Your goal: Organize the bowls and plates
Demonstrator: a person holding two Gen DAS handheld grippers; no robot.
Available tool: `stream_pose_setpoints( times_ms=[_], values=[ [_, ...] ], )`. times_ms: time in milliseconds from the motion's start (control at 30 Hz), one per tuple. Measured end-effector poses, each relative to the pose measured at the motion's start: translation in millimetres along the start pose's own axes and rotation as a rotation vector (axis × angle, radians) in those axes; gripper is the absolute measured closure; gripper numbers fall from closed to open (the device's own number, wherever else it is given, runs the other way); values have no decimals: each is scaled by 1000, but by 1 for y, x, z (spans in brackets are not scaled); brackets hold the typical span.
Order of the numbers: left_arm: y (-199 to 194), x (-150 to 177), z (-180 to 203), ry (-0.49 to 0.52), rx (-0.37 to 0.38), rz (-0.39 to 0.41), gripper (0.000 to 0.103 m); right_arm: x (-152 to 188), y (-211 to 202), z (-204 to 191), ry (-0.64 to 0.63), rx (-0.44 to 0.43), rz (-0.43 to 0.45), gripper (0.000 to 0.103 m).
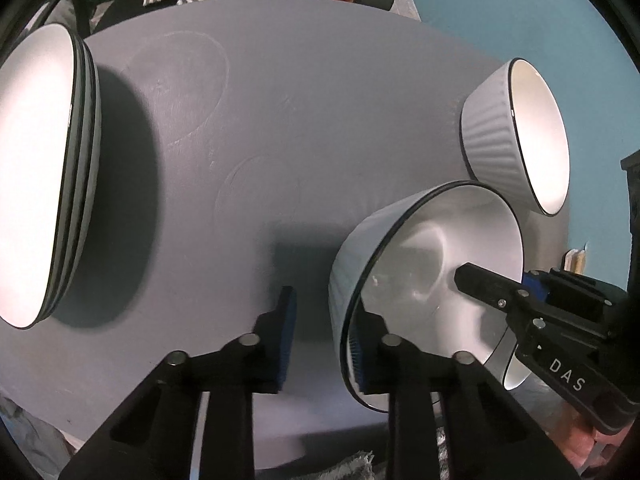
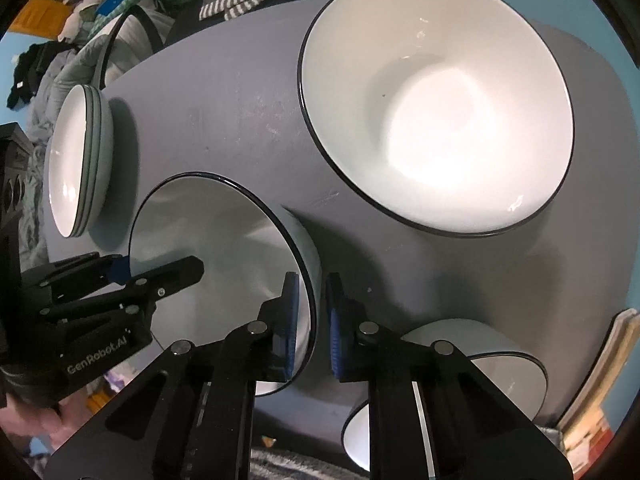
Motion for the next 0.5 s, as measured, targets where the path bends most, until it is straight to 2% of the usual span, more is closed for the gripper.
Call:
stream_pose_setpoints(
  times_ms=[167, 367, 500],
  values=[
    [-1, -2, -1, 7, 37, -10, 94, -2, 2, -3, -3, 11, -8, 95],
    [-2, 3, 8, 92, -18, 3, 94, -2, 0, -3, 12, 20, -10, 96],
    [-4, 5, 3, 62, 10, -7, 95, -3, 3, -7, 22, 15, -12, 96]
  ],
)
Point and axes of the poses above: each gripper's, at about its wrist camera, not at the fingertips, and y roughly the way its jaws point, z to its right, x to its underside, the point moved 2 cm from there along y, roughly the way its jaws point, and after that the axes turned 5 degrees about -y, right-handed, at the moved point
